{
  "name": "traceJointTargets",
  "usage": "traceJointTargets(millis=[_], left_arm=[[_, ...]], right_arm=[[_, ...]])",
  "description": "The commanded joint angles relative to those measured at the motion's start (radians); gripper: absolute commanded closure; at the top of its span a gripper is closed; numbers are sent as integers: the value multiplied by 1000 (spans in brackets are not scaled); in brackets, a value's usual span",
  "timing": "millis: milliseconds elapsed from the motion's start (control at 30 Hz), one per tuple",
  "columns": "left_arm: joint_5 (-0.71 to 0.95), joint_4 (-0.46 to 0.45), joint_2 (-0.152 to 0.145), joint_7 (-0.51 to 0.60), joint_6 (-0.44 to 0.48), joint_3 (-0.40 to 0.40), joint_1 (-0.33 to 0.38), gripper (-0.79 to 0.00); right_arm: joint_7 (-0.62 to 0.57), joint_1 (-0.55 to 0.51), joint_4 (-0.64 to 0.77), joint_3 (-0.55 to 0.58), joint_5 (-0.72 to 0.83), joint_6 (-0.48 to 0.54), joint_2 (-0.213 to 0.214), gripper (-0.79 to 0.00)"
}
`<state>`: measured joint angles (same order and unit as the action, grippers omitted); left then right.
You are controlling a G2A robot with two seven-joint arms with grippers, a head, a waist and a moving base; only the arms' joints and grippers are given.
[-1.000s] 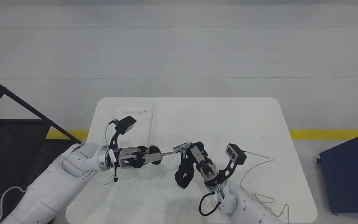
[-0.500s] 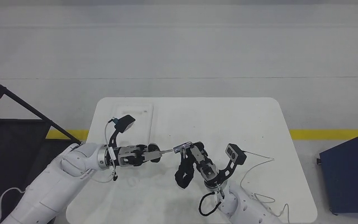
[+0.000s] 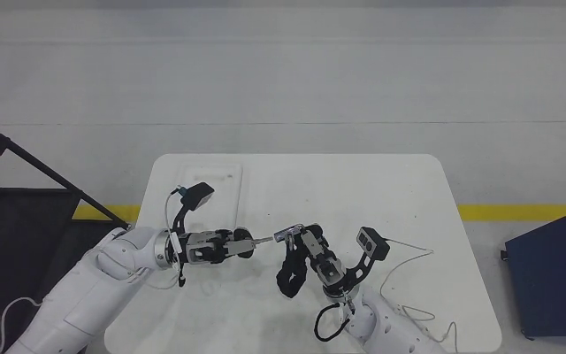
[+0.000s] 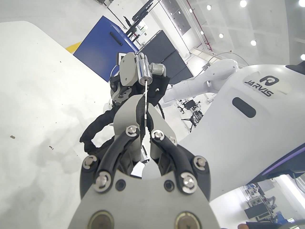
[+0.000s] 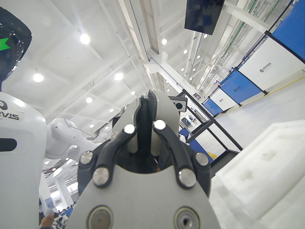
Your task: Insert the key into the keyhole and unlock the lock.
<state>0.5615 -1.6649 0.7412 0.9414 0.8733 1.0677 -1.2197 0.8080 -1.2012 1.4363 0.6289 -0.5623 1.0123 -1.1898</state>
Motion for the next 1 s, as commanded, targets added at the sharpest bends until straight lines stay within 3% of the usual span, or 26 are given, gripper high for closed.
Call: traceJointTargets(millis=[0, 967], left_arm=[[3, 0, 1, 8, -2, 0, 0, 0], [11, 7, 26, 35, -29, 5, 6, 0]], right_arm=[[0, 0, 0, 0, 0, 0, 0, 0], [0, 0, 0, 0, 0, 0, 0, 0]])
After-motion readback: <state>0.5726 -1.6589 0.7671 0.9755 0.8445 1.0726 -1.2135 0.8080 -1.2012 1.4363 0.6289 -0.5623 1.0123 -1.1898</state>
